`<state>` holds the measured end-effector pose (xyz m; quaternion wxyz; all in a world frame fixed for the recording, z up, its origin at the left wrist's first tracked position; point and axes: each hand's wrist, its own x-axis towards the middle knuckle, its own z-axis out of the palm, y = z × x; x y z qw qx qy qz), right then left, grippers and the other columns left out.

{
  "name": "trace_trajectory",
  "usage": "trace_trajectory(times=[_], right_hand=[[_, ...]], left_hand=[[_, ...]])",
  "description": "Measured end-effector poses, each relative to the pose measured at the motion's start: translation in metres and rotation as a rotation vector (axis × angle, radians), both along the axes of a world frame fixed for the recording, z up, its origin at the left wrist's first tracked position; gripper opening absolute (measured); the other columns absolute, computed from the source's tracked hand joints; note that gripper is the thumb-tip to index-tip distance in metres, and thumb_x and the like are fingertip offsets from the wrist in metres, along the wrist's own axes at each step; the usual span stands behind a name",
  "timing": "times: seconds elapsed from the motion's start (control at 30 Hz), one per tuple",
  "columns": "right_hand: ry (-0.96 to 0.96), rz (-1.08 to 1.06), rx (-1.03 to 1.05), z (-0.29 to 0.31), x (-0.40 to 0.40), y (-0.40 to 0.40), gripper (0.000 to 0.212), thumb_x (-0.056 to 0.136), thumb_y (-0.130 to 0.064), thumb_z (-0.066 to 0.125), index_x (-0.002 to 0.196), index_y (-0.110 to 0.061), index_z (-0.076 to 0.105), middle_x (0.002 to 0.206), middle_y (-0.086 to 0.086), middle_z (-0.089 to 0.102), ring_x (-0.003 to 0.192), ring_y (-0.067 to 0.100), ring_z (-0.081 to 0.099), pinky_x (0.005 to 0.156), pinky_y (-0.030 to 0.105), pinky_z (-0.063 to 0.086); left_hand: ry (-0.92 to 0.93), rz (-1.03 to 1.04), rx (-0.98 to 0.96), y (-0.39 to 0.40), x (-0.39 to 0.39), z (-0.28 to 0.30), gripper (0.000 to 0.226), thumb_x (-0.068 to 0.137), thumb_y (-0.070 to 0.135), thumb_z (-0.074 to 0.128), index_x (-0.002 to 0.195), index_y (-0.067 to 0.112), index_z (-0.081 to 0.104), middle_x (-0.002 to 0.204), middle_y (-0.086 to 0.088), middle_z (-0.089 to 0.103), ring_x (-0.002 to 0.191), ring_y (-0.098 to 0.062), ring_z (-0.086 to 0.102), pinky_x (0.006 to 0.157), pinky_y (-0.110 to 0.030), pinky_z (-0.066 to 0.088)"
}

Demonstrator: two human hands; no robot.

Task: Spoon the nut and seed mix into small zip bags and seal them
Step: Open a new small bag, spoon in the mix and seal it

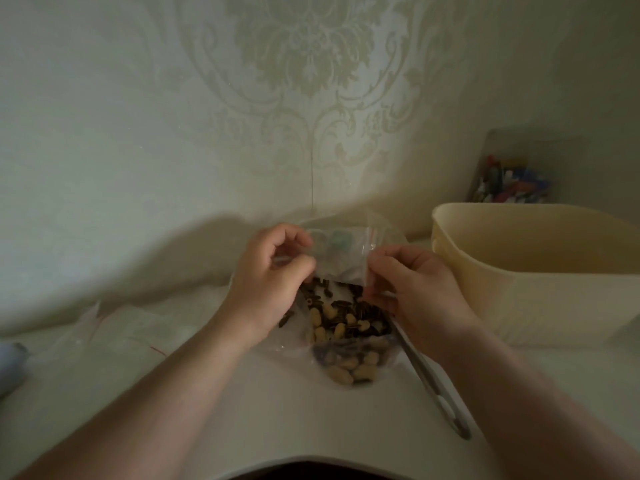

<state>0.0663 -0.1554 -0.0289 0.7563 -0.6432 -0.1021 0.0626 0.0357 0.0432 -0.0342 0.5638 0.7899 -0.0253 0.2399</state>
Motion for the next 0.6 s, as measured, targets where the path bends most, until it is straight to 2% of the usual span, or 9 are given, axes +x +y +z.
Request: trace_trajectory(times=[0.03, 0.07, 0.13, 0.17, 0.23, 0.3, 0.37, 0.5, 0.6], right_hand=[[-0.004, -0.007, 0.000, 0.000, 0.000, 0.000, 0.024, 0.099, -0.011, 0.067, 0.075, -0.013, 0.068, 0.074, 0.008, 0.064, 0.075, 0.022, 0.059, 0.077, 0.034, 0.058], [-0.008, -0.009, -0.005, -0.001, 0.000, 0.000, 0.024, 0.099, -0.014, 0.068, 0.075, -0.013, 0.068, 0.074, 0.008, 0.064, 0.075, 0.023, 0.059, 0.077, 0.035, 0.057], [-0.025, 0.006, -0.027, -0.002, -0.002, 0.002, 0.025, 0.098, -0.015, 0.070, 0.073, -0.014, 0.068, 0.071, 0.007, 0.065, 0.073, 0.023, 0.060, 0.076, 0.035, 0.057], [-0.039, 0.026, -0.043, -0.003, -0.002, 0.003, 0.024, 0.097, -0.016, 0.072, 0.073, -0.014, 0.070, 0.071, 0.008, 0.065, 0.071, 0.023, 0.061, 0.075, 0.035, 0.058], [-0.074, 0.089, -0.078, -0.004, -0.004, 0.005, 0.019, 0.090, -0.022, 0.077, 0.073, -0.016, 0.072, 0.071, 0.011, 0.066, 0.068, 0.024, 0.061, 0.071, 0.036, 0.057], [-0.101, 0.161, -0.096, -0.003, -0.008, 0.006, 0.016, 0.082, -0.030, 0.078, 0.072, -0.018, 0.074, 0.070, 0.013, 0.066, 0.064, 0.023, 0.061, 0.064, 0.033, 0.055], [-0.120, 0.233, -0.082, -0.001, -0.010, 0.006, 0.016, 0.085, -0.027, 0.074, 0.073, -0.015, 0.073, 0.068, 0.012, 0.067, 0.060, 0.018, 0.062, 0.059, 0.026, 0.053], [-0.081, 0.282, -0.044, 0.000, -0.012, 0.004, 0.025, 0.103, -0.011, 0.059, 0.081, -0.009, 0.070, 0.072, 0.012, 0.066, 0.065, 0.018, 0.064, 0.065, 0.027, 0.053], [-0.019, 0.253, -0.020, 0.002, -0.012, 0.003, 0.021, 0.104, -0.007, 0.056, 0.084, -0.006, 0.063, 0.074, 0.012, 0.062, 0.066, 0.019, 0.062, 0.068, 0.033, 0.050]], left_hand=[[-0.078, 0.083, 0.165, 0.002, -0.002, 0.001, 0.016, 0.081, 0.032, 0.070, 0.096, 0.031, 0.067, 0.110, 0.003, 0.058, 0.097, 0.004, 0.055, 0.090, -0.014, 0.044], [-0.189, 0.128, 0.339, 0.004, -0.003, 0.001, 0.026, 0.081, 0.038, 0.071, 0.105, 0.030, 0.067, 0.118, 0.002, 0.053, 0.109, 0.001, 0.051, 0.098, -0.013, 0.038], [-0.367, 0.095, 0.640, 0.003, -0.005, 0.002, 0.053, 0.080, 0.048, 0.073, 0.127, 0.023, 0.066, 0.134, 0.001, 0.051, 0.128, -0.014, 0.043, 0.111, -0.025, 0.032], [-0.382, 0.046, 0.727, 0.001, -0.006, 0.001, 0.069, 0.079, 0.052, 0.074, 0.139, 0.020, 0.061, 0.143, 0.001, 0.050, 0.136, -0.018, 0.040, 0.116, -0.031, 0.031], [-0.280, -0.037, 0.795, -0.002, -0.006, -0.002, 0.094, 0.077, 0.062, 0.074, 0.156, 0.020, 0.044, 0.157, 0.006, 0.043, 0.149, -0.018, 0.030, 0.123, -0.040, 0.028], [-0.190, -0.092, 0.750, -0.002, -0.005, -0.006, 0.102, 0.075, 0.067, 0.074, 0.159, 0.024, 0.039, 0.154, 0.014, 0.048, 0.151, -0.014, 0.031, 0.122, -0.046, 0.033], [-0.185, -0.125, 0.621, -0.001, -0.005, -0.007, 0.091, 0.073, 0.062, 0.080, 0.152, 0.029, 0.049, 0.140, 0.024, 0.058, 0.143, -0.008, 0.045, 0.115, -0.045, 0.043], [-0.142, -0.208, 0.307, -0.002, -0.007, -0.006, 0.068, 0.069, 0.046, 0.087, 0.133, 0.040, 0.062, 0.130, 0.017, 0.069, 0.130, -0.011, 0.062, 0.108, -0.043, 0.051], [-0.143, -0.206, 0.321, -0.005, -0.008, -0.006, 0.062, 0.070, 0.034, 0.088, 0.128, 0.039, 0.065, 0.129, 0.015, 0.069, 0.129, -0.015, 0.062, 0.108, -0.045, 0.050]])
